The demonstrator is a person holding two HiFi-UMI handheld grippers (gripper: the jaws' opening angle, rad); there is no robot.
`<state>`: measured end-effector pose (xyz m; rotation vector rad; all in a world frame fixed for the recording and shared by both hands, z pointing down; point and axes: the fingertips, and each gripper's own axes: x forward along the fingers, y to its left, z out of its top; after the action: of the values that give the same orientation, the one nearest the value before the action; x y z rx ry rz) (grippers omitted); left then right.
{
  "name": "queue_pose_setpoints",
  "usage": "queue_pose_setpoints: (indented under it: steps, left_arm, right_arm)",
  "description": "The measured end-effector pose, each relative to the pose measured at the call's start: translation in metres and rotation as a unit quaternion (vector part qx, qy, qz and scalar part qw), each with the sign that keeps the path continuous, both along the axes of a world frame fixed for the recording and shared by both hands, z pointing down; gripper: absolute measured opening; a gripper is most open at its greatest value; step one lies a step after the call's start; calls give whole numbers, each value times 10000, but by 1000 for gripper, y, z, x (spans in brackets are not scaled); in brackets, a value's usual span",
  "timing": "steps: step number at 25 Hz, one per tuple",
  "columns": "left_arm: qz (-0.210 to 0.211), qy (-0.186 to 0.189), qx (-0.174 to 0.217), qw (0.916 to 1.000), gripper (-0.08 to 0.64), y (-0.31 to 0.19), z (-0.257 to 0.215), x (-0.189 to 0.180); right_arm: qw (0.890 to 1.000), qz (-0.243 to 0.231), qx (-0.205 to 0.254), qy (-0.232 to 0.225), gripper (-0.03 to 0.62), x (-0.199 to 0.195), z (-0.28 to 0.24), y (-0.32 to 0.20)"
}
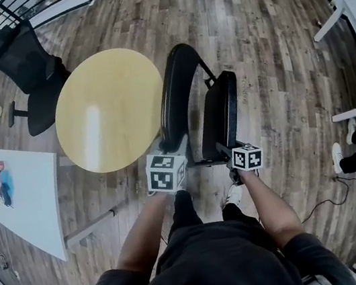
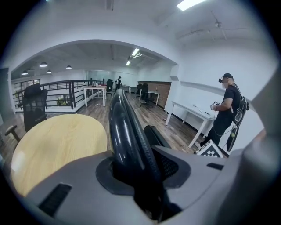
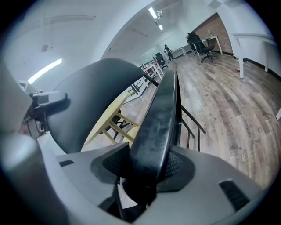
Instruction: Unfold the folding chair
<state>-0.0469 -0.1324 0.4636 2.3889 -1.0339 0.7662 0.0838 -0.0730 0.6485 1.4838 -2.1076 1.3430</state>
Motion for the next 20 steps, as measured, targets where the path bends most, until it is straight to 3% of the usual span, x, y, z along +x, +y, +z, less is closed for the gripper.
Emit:
queue_pose_setpoints:
  steps: [2, 6, 12, 20]
  left_arm:
    - [-71, 53, -84, 9999, 114, 1, 5, 1]
    - [-101, 123, -169, 9997, 114, 3, 12, 9]
    - [-341, 240, -326, 9986, 115, 2, 40, 14]
    - [-870, 357, -457, 9945, 129, -7, 83, 16]
  right_arm:
    - [9999, -93, -84, 17, 187, 21, 7, 11]
    - [9994, -176, -238, 184, 257, 57, 22, 27]
    - [9960, 520, -434, -586, 381, 114, 51, 45]
    - [9921, 973, -656, -433, 390, 192, 114, 66]
